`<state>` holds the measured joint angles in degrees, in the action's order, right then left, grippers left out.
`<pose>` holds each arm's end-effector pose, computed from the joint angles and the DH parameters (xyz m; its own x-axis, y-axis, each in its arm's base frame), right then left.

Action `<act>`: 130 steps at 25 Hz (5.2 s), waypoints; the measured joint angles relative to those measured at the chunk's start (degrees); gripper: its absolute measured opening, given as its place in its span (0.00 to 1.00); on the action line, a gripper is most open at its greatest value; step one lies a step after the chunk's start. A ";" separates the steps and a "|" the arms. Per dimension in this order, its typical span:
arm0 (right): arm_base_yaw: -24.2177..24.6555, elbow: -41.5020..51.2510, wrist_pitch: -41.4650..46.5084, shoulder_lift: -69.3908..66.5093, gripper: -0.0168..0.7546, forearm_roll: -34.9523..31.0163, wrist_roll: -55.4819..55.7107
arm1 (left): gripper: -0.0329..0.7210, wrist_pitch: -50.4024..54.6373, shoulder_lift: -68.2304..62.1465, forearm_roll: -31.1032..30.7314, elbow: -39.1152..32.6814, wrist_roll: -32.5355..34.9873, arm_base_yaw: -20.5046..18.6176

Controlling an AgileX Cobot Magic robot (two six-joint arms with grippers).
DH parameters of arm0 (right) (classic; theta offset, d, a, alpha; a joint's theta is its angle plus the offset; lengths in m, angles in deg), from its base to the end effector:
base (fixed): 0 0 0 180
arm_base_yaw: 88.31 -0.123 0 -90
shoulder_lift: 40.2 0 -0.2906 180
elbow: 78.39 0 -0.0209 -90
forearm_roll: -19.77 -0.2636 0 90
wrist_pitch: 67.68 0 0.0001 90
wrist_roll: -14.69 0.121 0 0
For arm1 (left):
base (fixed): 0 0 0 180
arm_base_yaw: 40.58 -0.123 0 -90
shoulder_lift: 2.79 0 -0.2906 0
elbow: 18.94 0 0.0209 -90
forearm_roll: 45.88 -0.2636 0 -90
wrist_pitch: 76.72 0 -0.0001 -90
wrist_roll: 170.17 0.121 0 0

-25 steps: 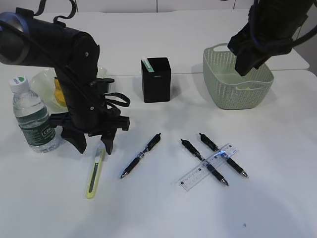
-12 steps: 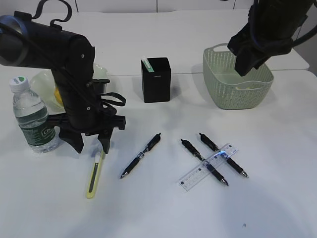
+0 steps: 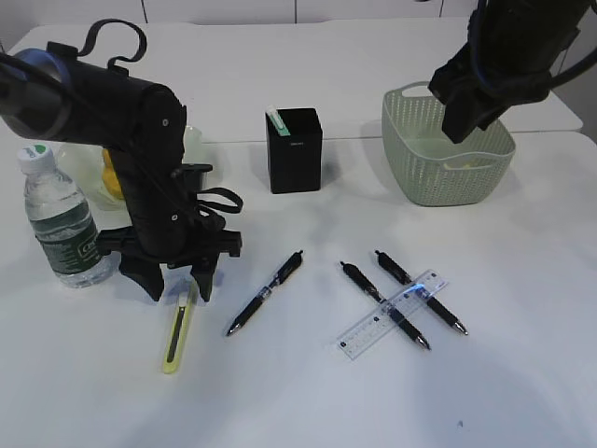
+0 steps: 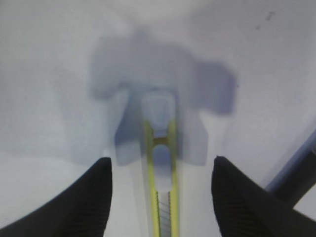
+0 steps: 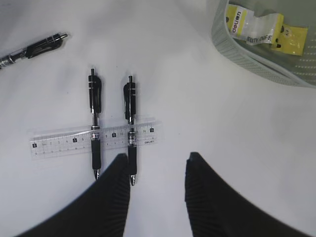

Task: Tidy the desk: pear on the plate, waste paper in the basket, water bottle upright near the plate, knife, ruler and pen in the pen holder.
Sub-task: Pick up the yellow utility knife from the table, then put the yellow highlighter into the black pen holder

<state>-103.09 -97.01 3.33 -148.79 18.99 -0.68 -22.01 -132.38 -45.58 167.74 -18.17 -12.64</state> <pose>0.3821 0.1024 0.3051 -0.8149 -0.4847 -0.3178 -0.4886 0.8695 -0.0732 0.3733 -0.1985 0.1004 -0.9994 -0.0044 -0.0346 -0.0036 0.9997 -0.0234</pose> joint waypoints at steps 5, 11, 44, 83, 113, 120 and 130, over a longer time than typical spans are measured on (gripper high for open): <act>0.00 0.00 0.00 0.09 0.43 0.00 0.00 | 0.64 -0.12 -0.91 0.00 0.00 0.28 0.00; 0.00 0.00 0.00 0.09 0.43 -0.19 0.00 | 0.64 -0.82 -1.12 0.22 0.00 0.28 0.00; 0.00 0.00 0.00 0.09 0.43 -0.35 0.09 | 0.20 -1.73 -2.03 0.22 0.13 0.67 0.00; 0.00 0.00 0.03 0.09 0.43 -0.45 0.09 | 0.19 -9.69 6.19 -6.28 6.84 1.12 0.00; 0.00 0.00 0.03 0.09 0.43 -0.45 0.09 | 0.19 -53.49 6.19 -17.36 6.84 8.72 0.95; 0.00 0.00 0.03 0.09 0.43 -0.45 0.09 | 0.19 -61.64 6.19 -17.59 6.84 8.72 0.95; 0.00 0.00 0.03 0.09 0.43 -0.45 0.09 | 0.19 -67.79 2.76 -17.76 6.84 8.72 0.95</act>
<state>-103.09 -97.01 3.36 -148.70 18.54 -0.59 -89.80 -129.61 -63.34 174.58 -9.45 -11.69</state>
